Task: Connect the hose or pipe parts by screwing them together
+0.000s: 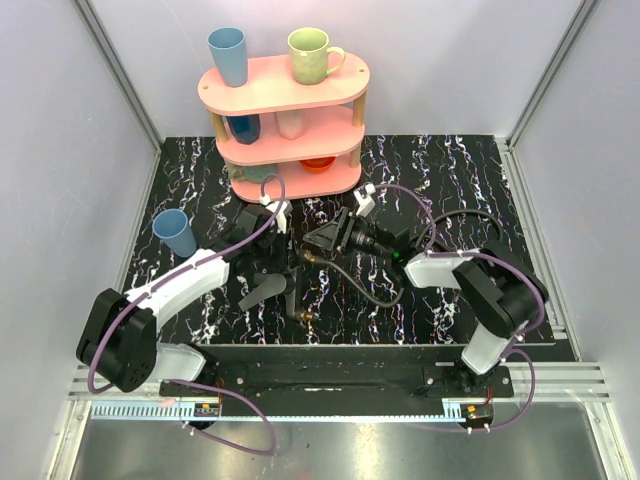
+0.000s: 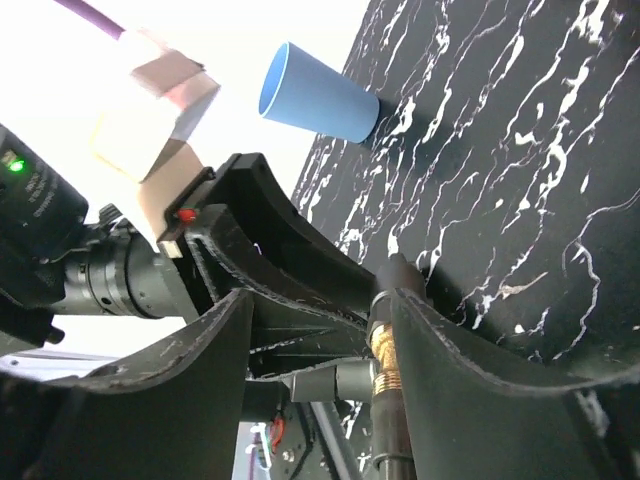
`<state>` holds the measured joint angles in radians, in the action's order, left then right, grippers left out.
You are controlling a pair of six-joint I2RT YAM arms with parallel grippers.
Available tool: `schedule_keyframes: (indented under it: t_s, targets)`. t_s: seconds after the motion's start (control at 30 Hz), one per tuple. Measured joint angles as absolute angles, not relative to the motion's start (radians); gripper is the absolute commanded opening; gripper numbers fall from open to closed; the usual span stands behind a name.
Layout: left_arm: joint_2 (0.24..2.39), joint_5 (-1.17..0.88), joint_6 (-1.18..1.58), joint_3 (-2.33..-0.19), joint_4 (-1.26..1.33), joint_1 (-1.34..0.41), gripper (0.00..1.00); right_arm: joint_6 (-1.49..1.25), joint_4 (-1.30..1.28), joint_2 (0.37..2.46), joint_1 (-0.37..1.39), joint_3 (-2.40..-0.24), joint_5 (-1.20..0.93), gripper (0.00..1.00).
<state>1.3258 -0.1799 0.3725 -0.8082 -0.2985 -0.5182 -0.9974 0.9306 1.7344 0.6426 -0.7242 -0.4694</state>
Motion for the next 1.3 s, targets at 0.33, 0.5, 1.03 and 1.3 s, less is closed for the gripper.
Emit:
schedule_keyframes:
  t_s: [0.33, 0.5, 1.03, 1.3]
  targets:
    - [1.333, -0.234, 0.329, -0.866, -0.432, -0.485, 0.0, -0.52, 0.667, 1.499, 0.641, -0.783, -0.457, 0.69]
    - [1.346, -0.266, 0.298, -0.879, -0.482, -0.45, 0.0, -0.041, 0.562, 1.325, 0.688, -0.777, -0.536, 0.66]
    - [1.422, -0.335, 0.283, -0.937, -0.53, -0.437, 0.0, 0.881, 0.101, 1.326, 0.852, -0.771, -0.393, 0.68]
    - [1.43, -0.344, 0.28, -0.941, -0.533, -0.437, 0.0, 0.97, 0.055, 1.409, 0.879, -0.805, -0.337, 0.64]
